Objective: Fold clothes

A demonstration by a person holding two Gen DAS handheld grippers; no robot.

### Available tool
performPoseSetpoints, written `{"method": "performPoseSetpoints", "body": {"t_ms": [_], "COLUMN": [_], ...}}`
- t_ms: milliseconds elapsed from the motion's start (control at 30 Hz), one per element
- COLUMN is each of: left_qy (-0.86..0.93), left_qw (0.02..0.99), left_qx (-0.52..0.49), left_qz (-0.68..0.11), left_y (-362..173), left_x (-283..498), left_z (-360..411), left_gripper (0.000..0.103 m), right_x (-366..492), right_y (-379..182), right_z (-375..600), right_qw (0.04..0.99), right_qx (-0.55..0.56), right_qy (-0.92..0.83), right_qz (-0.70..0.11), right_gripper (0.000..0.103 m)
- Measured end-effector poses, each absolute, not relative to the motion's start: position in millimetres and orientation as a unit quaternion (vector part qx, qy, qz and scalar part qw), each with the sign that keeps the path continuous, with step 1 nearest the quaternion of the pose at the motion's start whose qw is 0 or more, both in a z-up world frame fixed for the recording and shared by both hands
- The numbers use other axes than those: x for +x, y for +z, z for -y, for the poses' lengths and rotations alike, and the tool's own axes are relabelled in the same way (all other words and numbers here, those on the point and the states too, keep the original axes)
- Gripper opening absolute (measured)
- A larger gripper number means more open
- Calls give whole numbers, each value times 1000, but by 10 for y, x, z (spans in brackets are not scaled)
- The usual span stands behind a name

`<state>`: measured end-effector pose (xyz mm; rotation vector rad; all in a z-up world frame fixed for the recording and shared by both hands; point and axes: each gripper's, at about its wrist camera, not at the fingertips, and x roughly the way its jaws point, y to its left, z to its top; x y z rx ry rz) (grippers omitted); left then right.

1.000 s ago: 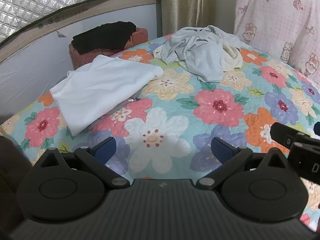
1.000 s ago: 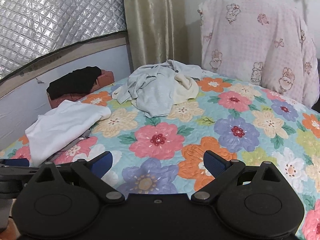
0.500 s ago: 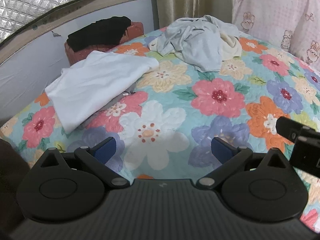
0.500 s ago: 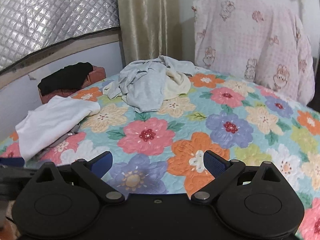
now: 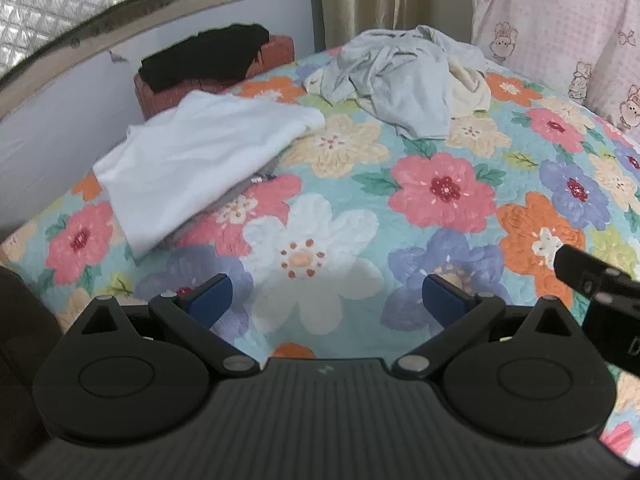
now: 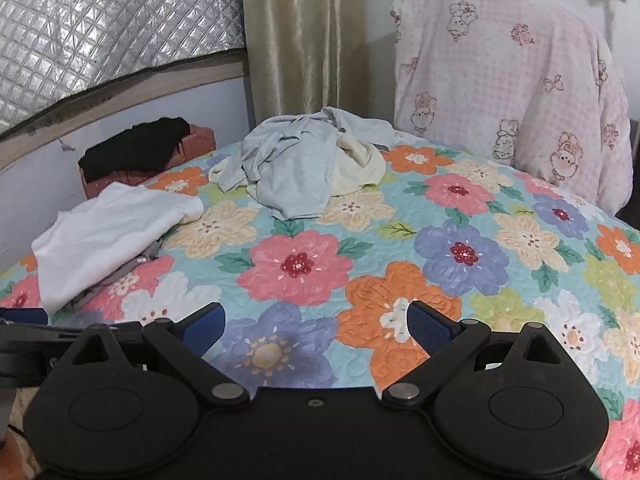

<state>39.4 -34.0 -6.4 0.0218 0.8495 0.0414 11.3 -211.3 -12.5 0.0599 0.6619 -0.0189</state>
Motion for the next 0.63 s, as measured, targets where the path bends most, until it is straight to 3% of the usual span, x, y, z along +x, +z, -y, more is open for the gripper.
{"method": "performPoseSetpoints", "body": {"t_ms": [633], "left_qy": [20], "left_qw": [917], "left_qx": [6], "left_qz": [-399], "left_y": [-20], "left_x": [375], "left_z": [265], "left_gripper": [103], "right_x": [80], "right_y": [-92], "right_z": [2089], "right_qw": [949], "right_qx": [20], "right_qy": [-12], "right_qz": [-316], "right_gripper": [100]}}
